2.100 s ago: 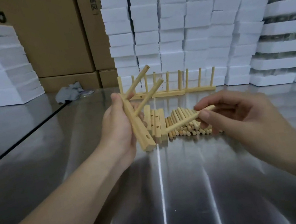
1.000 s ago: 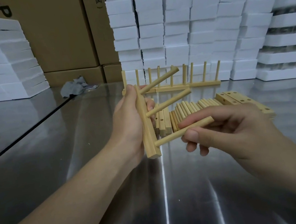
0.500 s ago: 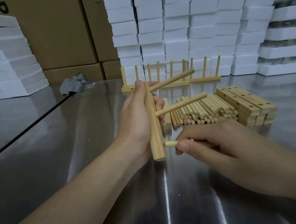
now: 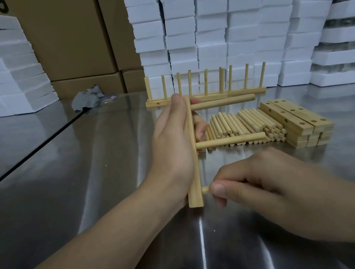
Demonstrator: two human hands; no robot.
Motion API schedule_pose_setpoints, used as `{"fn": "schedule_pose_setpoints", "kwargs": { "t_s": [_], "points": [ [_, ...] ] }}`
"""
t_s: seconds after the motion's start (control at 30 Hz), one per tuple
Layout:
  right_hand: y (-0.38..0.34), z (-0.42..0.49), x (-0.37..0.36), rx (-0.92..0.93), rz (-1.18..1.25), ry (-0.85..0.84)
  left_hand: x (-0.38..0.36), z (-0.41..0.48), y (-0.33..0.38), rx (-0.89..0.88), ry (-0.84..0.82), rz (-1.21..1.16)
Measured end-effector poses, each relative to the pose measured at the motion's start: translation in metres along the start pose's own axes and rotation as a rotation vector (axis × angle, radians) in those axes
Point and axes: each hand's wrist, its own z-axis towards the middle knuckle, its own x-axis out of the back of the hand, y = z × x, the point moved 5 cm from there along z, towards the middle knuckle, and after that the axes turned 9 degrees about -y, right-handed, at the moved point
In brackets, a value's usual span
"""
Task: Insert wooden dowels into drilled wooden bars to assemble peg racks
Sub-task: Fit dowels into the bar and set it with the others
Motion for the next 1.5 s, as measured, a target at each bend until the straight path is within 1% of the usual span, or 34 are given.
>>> {"fn": "schedule_pose_setpoints", "kwargs": {
  "t_s": [0.07,0.1,0.13,0.17,0.2,0.3,0.33,0.37,0.4,0.43,0.5,0.63,0.73,0.77,0.87,1.0,1.03,1.1,1.17,1.2,1.27,1.33,1.4,1.43,1.5],
  "points": [
    [0.007,0.0,-0.002,-0.097,0.323,-0.076,-0.002,-0.002,0.003,-0.04,0.004,0.019],
    [0.008,0.0,-0.003,-0.137,0.426,-0.106,-0.003,-0.003,0.004,-0.052,0.007,0.024],
    [0.007,0.001,-0.003,-0.154,0.462,-0.117,-0.003,-0.002,0.005,-0.056,0.008,0.026],
    [0.006,0.001,-0.002,-0.154,0.426,-0.109,-0.002,-0.001,0.006,-0.053,0.01,0.027],
    [0.003,0.001,0.0,-0.128,0.289,-0.083,-0.001,0.0,0.006,-0.041,0.012,0.028],
    [-0.011,-0.003,0.008,-0.03,-0.363,0.019,0.004,0.005,0.002,0.035,0.042,0.021],
    [-0.015,-0.004,0.011,-0.034,-0.51,0.033,0.006,0.006,0.001,0.066,0.056,0.007],
    [-0.016,-0.004,0.014,-0.048,-0.566,0.041,0.006,0.006,0.0,0.089,0.065,-0.013],
    [-0.016,-0.004,0.015,-0.055,-0.558,0.064,0.007,0.005,-0.001,0.102,0.069,-0.028],
    [-0.014,-0.004,0.015,-0.056,-0.488,0.08,0.007,0.004,-0.001,0.103,0.069,-0.031],
    [-0.007,-0.002,0.009,-0.075,-0.25,0.057,0.006,0.002,0.0,0.083,0.066,0.001],
    [0.012,0.003,-0.005,-0.168,0.194,-0.084,0.003,-0.005,0.006,0.006,0.078,0.054],
    [0.016,0.001,-0.017,-0.302,0.689,-0.202,-0.004,-0.008,0.016,-0.107,0.034,0.104],
    [0.015,0.0,-0.02,-0.336,0.808,-0.239,-0.006,-0.009,0.019,-0.136,0.016,0.121],
    [0.015,-0.004,-0.021,-0.374,0.931,-0.321,-0.01,-0.012,0.022,-0.162,-0.008,0.13],
    [0.015,-0.004,-0.02,-0.393,0.955,-0.34,-0.012,-0.011,0.022,-0.174,-0.028,0.141],
    [0.016,-0.003,-0.019,-0.385,0.921,-0.319,-0.011,-0.01,0.022,-0.191,-0.023,0.158],
    [0.019,-0.001,-0.011,-0.358,0.751,-0.245,-0.008,-0.007,0.025,-0.239,0.005,0.215],
    [0.023,0.0,0.005,-0.335,0.592,-0.127,-0.003,-0.004,0.027,-0.279,0.054,0.254],
    [0.027,0.0,0.015,-0.332,0.573,-0.039,0.001,-0.002,0.028,-0.29,0.082,0.268],
    [0.035,-0.003,0.034,-0.343,0.647,0.156,0.009,0.001,0.028,-0.288,0.127,0.304],
    [0.045,-0.006,0.048,-0.352,0.82,0.324,0.015,0.005,0.027,-0.267,0.136,0.312],
    [0.054,-0.007,0.052,-0.342,0.961,0.428,0.017,0.008,0.025,-0.261,0.117,0.277],
    [0.058,-0.006,0.052,-0.342,0.969,0.459,0.016,0.008,0.024,-0.258,0.101,0.268],
    [0.064,-0.005,0.055,-0.337,0.898,0.526,0.012,0.009,0.021,-0.25,0.057,0.272]
  ]
}}
